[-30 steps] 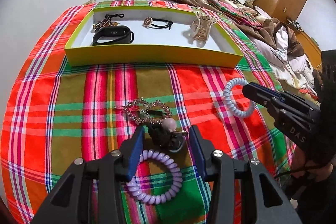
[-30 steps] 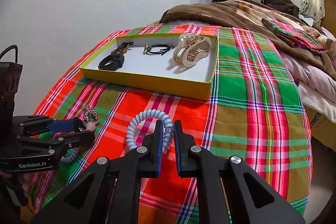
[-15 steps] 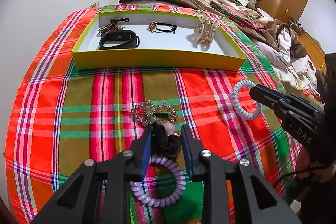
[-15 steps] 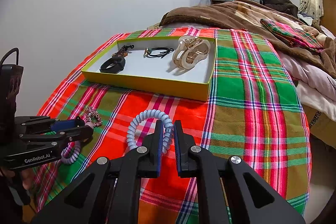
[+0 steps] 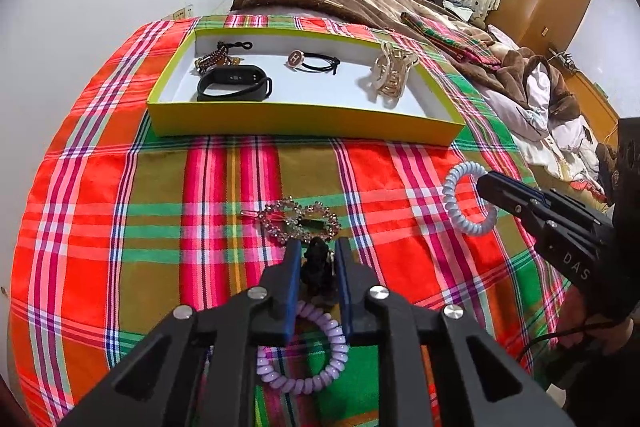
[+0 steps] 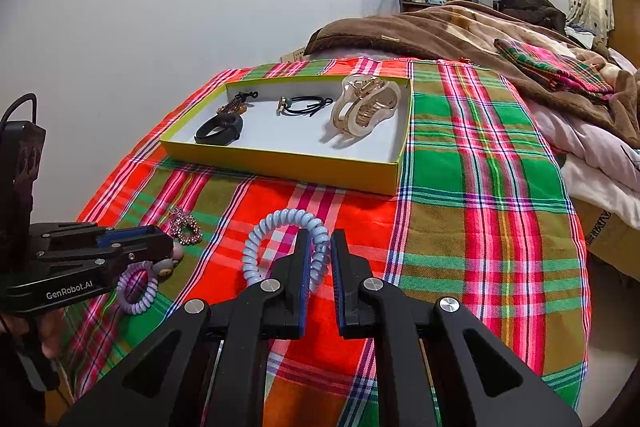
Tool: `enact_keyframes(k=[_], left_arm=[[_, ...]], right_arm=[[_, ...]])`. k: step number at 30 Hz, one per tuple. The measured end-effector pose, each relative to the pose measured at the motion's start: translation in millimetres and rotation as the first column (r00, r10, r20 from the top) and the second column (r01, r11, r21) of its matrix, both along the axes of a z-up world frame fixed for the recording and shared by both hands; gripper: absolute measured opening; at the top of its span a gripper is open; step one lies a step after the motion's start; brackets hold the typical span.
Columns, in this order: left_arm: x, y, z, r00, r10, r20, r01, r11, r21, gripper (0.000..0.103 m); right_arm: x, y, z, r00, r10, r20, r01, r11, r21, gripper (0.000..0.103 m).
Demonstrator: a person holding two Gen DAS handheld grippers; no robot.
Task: Organize jewelry
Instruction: 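Grasp the light blue coil hair tie with the right gripper while the left gripper grasps the black hair clip, then carry the blue coil and black hair clip over the yellow box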
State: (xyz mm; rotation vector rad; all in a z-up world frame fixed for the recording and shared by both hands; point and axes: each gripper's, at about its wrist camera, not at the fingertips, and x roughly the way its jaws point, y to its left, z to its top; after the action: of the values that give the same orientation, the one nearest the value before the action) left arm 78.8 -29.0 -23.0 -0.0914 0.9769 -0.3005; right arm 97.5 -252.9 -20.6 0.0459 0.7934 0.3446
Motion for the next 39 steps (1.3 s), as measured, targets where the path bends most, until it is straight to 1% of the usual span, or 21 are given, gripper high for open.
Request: enact_keyframes(k=[5, 14, 23, 32, 39], left_arm=[[0.0, 5.6, 3.9, 1.0, 0.012, 0.003, -0.011, 1.0, -0.02, 0.018], [5.2, 21.4, 15.6, 0.999, 0.038, 0.008, -0.037, 0.996, -0.086, 0.018], [13.5, 36.8, 26.8, 0.997, 0.071, 0.024, -0.068, 0.991, -0.118, 0.018], [38.1, 47.9, 44.3, 0.993, 0.099, 0.066, -0.09, 0.988, -0.126, 0.018], [64.5, 55.7, 53.3, 0.988, 0.119, 0.094, -0.106, 0.985, -0.137, 0.018]], right_arm=[[-1.3, 0.0, 3.8, 1.0, -0.002, 0.005, 0.002, 1.0, -0.001, 0.01], [-0.1, 1.7, 13.2, 1.0, 0.001, 0.021, -0.001, 1.0, 0.011, 0.01], [6.1, 5.1, 21.0, 1.0, 0.005, 0.03, -0.006, 1.0, 0.025, 0.01], [25.6, 12.7, 34.6, 0.999, 0.017, 0.051, -0.018, 0.999, 0.027, 0.01], [52.3, 20.9, 41.4, 0.998, 0.019, 0.058, -0.02, 1.0, 0.016, 0.01]])
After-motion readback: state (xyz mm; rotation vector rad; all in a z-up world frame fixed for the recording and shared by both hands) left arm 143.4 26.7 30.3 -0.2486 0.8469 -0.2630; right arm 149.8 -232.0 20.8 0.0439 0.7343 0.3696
